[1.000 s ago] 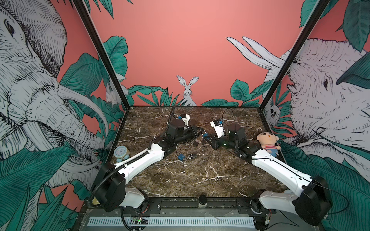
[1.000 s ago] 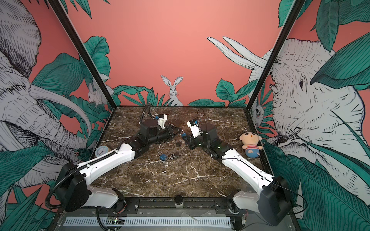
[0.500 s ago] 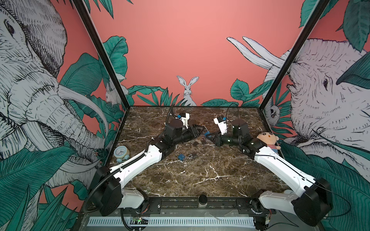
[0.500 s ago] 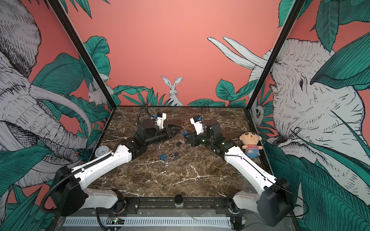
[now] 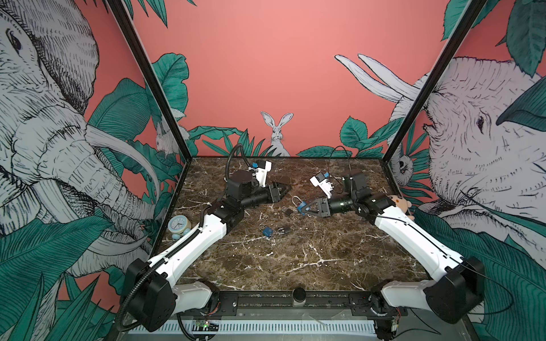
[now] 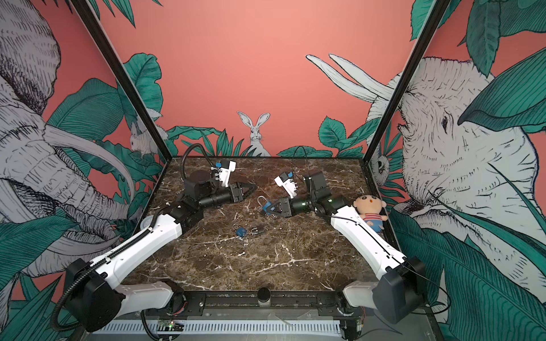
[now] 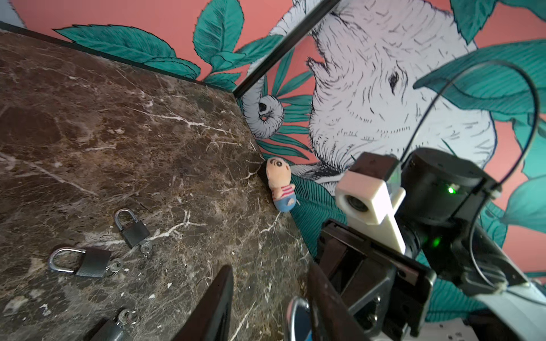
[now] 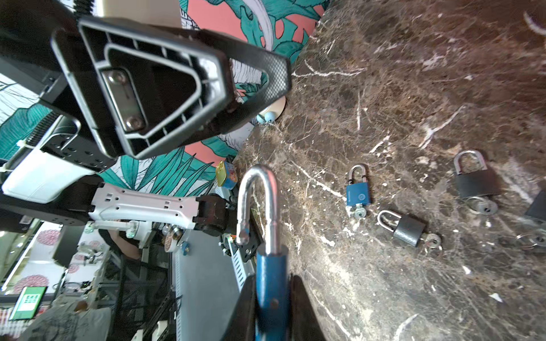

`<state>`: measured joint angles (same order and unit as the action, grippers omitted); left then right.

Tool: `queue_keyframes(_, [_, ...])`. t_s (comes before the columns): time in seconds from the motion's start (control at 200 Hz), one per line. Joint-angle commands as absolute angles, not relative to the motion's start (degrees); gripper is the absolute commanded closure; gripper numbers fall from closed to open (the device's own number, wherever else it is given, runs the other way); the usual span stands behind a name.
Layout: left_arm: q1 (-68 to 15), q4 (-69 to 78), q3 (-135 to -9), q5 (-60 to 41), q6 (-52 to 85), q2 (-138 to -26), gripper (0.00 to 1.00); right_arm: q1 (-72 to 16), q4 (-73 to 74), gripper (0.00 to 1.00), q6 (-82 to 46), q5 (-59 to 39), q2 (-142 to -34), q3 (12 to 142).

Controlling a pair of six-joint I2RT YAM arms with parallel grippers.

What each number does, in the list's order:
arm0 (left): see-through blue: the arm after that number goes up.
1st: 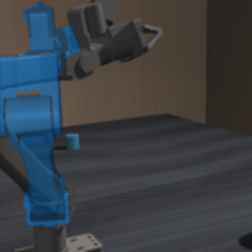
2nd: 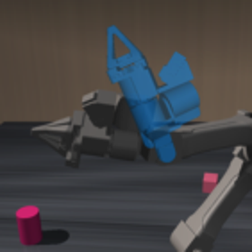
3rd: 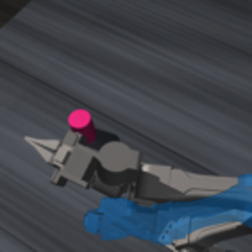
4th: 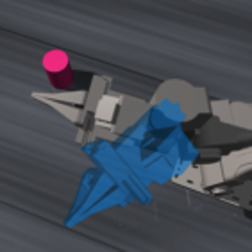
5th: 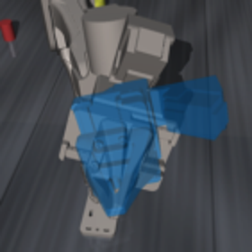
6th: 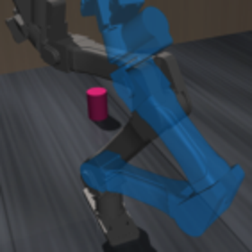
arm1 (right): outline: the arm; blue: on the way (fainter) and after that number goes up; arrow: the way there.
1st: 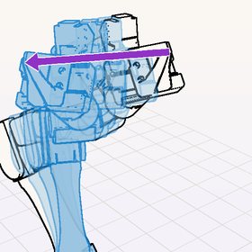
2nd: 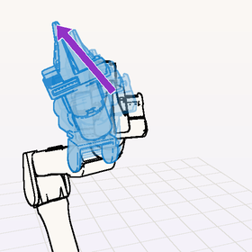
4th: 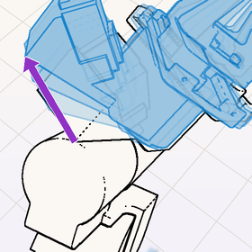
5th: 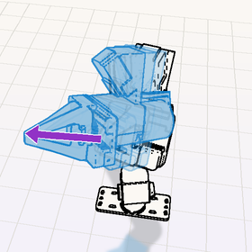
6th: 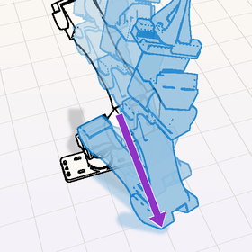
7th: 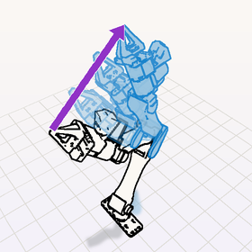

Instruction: Lock with the key

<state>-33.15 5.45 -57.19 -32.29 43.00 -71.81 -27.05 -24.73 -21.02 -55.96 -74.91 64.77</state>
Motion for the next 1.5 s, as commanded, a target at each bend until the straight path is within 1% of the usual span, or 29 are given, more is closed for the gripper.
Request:
queue_keyframes(0.0, [-32.61,6.65,-57.96,-40.81,40.51,-71.68,0.59,-26.56,-24.51,1.00,-20.22,-61.49,-74.71,66.60])
queue_keyframes(0.115, [-32.61,7.42,-57.41,-43.92,41.25,-72.07,0.60,-26.33,-25.02,1.00,-20.03,-61.55,-75.03,66.87])
queue_keyframes(0.27, [-32.52,7.55,-56.22,-45.67,41.69,-71.47,0.62,-26.35,-25.44,1.00,-19.83,-61.61,-75.35,67.02])
queue_keyframes(0.425, [-32.52,7.81,-55.73,-46.13,42.22,-71.67,0.67,-26.32,-25.32,1.00,-19.99,-61.71,-75.64,67.24])
queue_keyframes(0.72, [-32.26,7.88,-54.67,-45.48,42.15,-71.58,0.68,-26.33,-25.42,1.00,-20.14,-62.16,-75.76,68.29])
queue_keyframes(0.795, [-32.25,8.26,-54.43,-46.11,42.51,-71.57,0.69,-26.28,-25.51,1.00,-20.13,-62.19,-75.84,68.33])
queue_keyframes(0.995, [-32.18,8.82,-54.14,-47.15,42.90,-71.33,0.70,-26.33,-25.32,1.00,-20.55,-62.47,-75.94,68.65])
queue_keyframes(1.27, [-32.16,9.68,-53.79,-48.48,43.45,-71.36,0.77,-26.36,-25.14,1.00,-20.92,-62.62,-75.93,69.20])
queue_keyframes(1.495, [-32.17,9.75,-53.31,-48.88,43.61,-70.88,0.78,-26.29,-24.68,1.00,-21.66,-63.14,-76.02,69.61])
